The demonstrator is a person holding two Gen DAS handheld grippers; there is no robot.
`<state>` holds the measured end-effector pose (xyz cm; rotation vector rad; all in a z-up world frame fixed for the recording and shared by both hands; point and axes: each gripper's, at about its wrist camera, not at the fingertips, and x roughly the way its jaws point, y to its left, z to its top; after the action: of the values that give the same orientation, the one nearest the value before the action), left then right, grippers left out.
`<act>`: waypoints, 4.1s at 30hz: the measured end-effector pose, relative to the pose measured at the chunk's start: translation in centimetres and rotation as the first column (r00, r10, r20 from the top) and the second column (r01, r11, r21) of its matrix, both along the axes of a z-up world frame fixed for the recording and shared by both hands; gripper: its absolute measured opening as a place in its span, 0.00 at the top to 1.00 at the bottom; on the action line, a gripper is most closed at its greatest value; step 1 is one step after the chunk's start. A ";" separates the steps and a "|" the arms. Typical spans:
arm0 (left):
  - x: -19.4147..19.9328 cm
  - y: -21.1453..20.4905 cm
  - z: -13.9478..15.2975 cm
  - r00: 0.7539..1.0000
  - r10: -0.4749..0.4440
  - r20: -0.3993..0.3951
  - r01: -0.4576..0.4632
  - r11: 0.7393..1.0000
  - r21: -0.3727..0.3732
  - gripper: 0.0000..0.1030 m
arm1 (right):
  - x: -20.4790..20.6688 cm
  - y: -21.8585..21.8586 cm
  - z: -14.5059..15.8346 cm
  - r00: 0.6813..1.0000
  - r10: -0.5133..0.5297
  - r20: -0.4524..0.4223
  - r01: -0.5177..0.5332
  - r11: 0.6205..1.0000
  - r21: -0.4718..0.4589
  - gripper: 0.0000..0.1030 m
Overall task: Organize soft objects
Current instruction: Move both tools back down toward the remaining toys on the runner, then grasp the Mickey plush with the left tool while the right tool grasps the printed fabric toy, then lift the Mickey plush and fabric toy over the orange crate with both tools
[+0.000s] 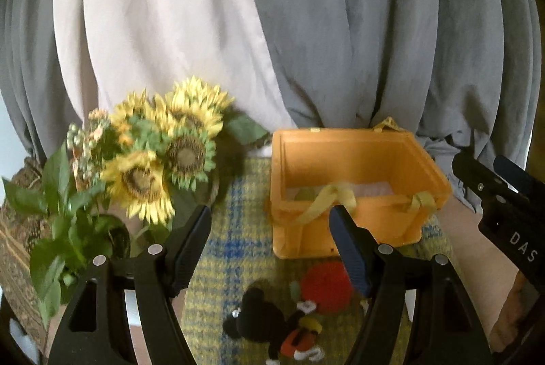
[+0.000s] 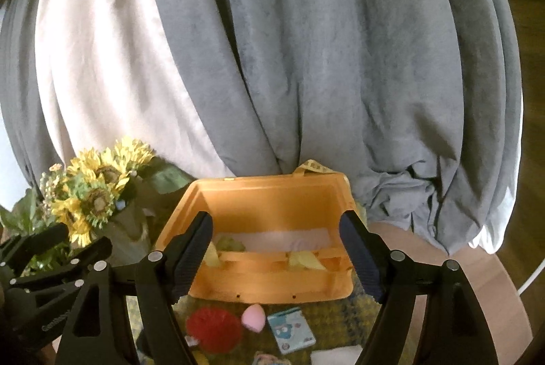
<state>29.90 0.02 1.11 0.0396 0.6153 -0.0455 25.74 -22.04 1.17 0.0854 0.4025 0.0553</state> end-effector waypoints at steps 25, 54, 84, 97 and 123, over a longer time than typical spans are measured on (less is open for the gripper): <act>-1.9 0.9 -8.6 0.955 0.025 -0.296 -0.030 0.999 -0.012 0.31 | -0.6 0.5 -7.7 0.968 0.035 -0.248 -0.031 0.999 0.021 0.25; 0.0 0.2 -15.9 0.848 -0.051 -0.528 -0.010 0.994 -0.112 0.31 | 1.5 0.4 -17.3 0.828 0.089 -0.553 -0.060 0.996 0.071 0.25; 0.7 0.0 -17.4 0.867 0.006 -0.498 -0.017 1.000 -0.018 0.46 | 2.6 0.9 -19.3 0.806 0.103 -0.583 -0.104 0.994 0.032 0.48; -1.4 -0.2 -15.0 0.907 -0.025 -0.421 0.023 1.000 -0.010 0.58 | 0.2 1.4 -15.8 0.868 0.105 -0.484 -0.119 0.993 0.002 0.48; -3.5 -1.9 -5.4 0.986 -0.132 -0.106 0.131 0.991 -0.008 0.58 | -3.0 -0.1 -6.9 0.967 0.105 -0.231 -0.101 0.994 0.033 0.48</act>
<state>26.43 -1.86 -4.26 0.0768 0.7192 -0.1769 22.72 -22.15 -5.77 0.0922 0.6411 0.1532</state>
